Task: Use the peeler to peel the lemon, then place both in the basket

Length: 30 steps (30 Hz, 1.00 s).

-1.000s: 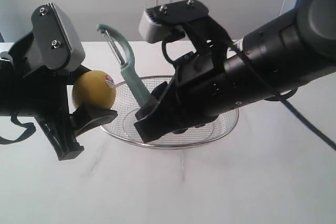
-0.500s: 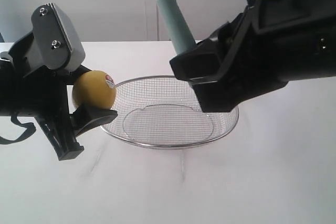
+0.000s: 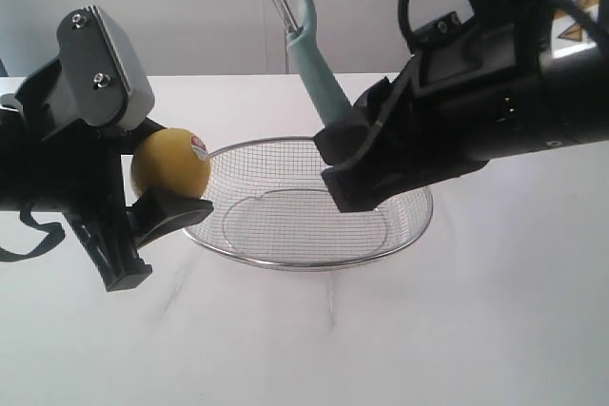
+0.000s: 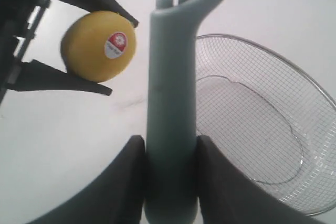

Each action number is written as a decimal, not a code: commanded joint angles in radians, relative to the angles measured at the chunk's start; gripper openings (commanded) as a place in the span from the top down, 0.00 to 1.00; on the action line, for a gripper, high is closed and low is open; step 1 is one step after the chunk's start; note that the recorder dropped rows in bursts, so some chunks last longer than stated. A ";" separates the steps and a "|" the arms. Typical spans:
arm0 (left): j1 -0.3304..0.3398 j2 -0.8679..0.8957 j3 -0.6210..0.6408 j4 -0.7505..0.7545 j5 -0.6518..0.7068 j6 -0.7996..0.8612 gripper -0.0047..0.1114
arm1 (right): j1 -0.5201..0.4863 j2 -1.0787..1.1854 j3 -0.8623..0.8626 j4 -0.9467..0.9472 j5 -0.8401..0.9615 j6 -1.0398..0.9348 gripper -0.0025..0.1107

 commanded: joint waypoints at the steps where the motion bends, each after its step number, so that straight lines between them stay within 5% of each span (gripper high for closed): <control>1: -0.001 -0.004 0.002 -0.024 0.014 -0.008 0.96 | 0.001 0.023 -0.007 -0.112 -0.031 0.076 0.98; 9: -0.001 -0.004 0.002 -0.029 0.021 -0.008 0.96 | -0.055 0.062 -0.008 -0.292 -0.034 0.194 0.98; 30: -0.001 -0.005 0.002 -0.066 0.027 -0.008 0.96 | -0.241 0.475 -0.207 -0.316 -0.039 0.121 0.98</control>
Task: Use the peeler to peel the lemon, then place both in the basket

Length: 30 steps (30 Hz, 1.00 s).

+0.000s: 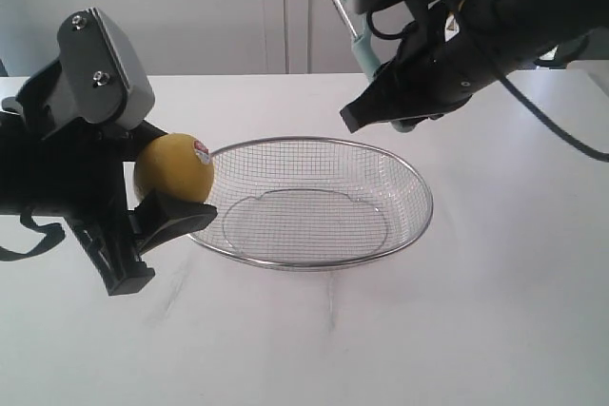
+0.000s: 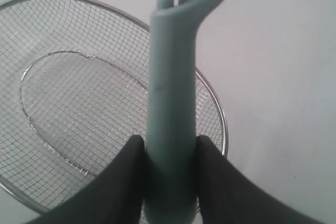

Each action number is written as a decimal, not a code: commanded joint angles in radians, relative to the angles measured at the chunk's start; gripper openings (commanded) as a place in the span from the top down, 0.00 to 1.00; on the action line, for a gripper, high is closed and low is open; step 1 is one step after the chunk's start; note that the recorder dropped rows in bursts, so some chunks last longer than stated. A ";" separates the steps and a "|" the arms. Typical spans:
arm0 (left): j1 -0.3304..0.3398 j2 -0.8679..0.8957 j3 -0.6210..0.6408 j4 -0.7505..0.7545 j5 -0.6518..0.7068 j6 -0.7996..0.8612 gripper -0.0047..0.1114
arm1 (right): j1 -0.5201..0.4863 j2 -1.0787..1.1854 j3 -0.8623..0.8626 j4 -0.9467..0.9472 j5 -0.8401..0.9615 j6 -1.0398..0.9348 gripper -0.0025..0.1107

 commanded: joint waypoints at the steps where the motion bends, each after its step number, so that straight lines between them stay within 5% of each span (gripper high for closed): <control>1: -0.001 -0.005 0.002 -0.022 0.005 -0.008 0.96 | -0.014 0.084 -0.009 -0.014 -0.020 -0.022 0.98; 8: -0.001 -0.005 0.002 -0.022 0.005 -0.008 0.96 | -0.050 0.205 -0.025 0.041 -0.013 -0.092 0.98; 14: -0.001 -0.005 0.002 -0.022 0.005 -0.008 0.96 | -0.131 0.237 -0.104 0.421 0.167 -0.472 0.98; 30: -0.001 -0.005 0.002 -0.033 0.005 -0.008 0.96 | -0.192 0.315 -0.179 0.524 0.245 -0.501 0.98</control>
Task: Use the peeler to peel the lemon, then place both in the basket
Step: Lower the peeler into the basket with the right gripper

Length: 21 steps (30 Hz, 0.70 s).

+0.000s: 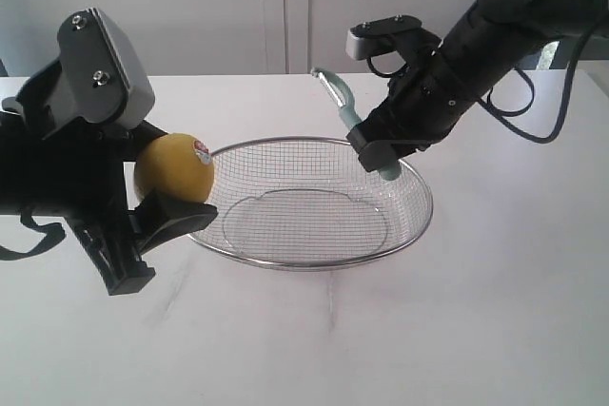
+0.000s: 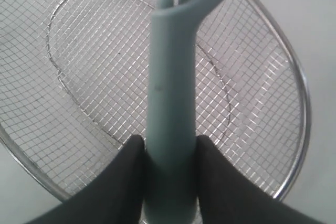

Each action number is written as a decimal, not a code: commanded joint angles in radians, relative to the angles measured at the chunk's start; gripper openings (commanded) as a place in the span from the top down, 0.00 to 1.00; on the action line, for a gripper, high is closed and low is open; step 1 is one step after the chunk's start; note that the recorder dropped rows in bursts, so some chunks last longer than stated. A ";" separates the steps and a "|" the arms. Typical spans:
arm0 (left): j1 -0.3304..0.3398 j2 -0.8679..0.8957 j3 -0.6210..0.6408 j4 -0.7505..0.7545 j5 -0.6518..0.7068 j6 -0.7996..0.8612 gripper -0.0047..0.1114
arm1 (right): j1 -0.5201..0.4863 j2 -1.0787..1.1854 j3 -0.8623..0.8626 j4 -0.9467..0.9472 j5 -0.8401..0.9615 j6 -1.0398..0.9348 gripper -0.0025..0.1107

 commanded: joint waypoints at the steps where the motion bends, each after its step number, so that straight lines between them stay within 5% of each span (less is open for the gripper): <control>1: -0.001 -0.005 0.002 -0.033 0.005 -0.008 0.96 | -0.005 0.025 -0.002 0.025 -0.004 -0.012 0.98; 21: -0.001 -0.005 0.002 -0.046 0.033 -0.008 0.96 | -0.005 0.117 -0.002 0.049 -0.040 -0.012 0.98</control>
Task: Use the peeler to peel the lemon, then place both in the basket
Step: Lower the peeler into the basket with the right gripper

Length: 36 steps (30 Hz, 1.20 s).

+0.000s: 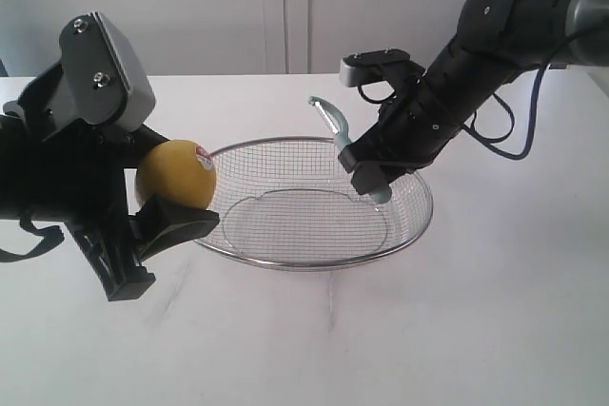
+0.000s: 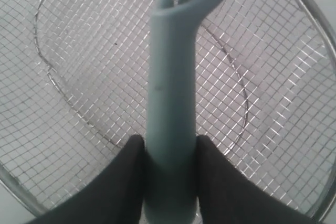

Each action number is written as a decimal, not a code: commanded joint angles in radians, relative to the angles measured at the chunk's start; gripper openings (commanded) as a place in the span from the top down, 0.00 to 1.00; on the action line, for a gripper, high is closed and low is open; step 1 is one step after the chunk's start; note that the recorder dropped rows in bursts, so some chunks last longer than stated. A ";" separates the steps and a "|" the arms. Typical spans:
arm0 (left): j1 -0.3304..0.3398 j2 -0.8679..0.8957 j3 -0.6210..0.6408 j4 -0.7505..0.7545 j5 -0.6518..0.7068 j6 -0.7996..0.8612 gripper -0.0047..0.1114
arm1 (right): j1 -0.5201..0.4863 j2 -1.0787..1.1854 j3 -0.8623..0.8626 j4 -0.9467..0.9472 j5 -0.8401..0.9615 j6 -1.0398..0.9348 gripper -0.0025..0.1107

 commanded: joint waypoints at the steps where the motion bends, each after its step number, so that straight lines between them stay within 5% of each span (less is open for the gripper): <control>1: -0.001 -0.005 0.002 -0.023 0.008 -0.008 0.96 | -0.005 0.028 -0.002 0.007 -0.034 -0.011 0.98; 36: -0.001 -0.005 0.002 -0.023 0.007 -0.008 0.96 | -0.005 0.120 0.022 0.005 -0.004 -0.011 0.98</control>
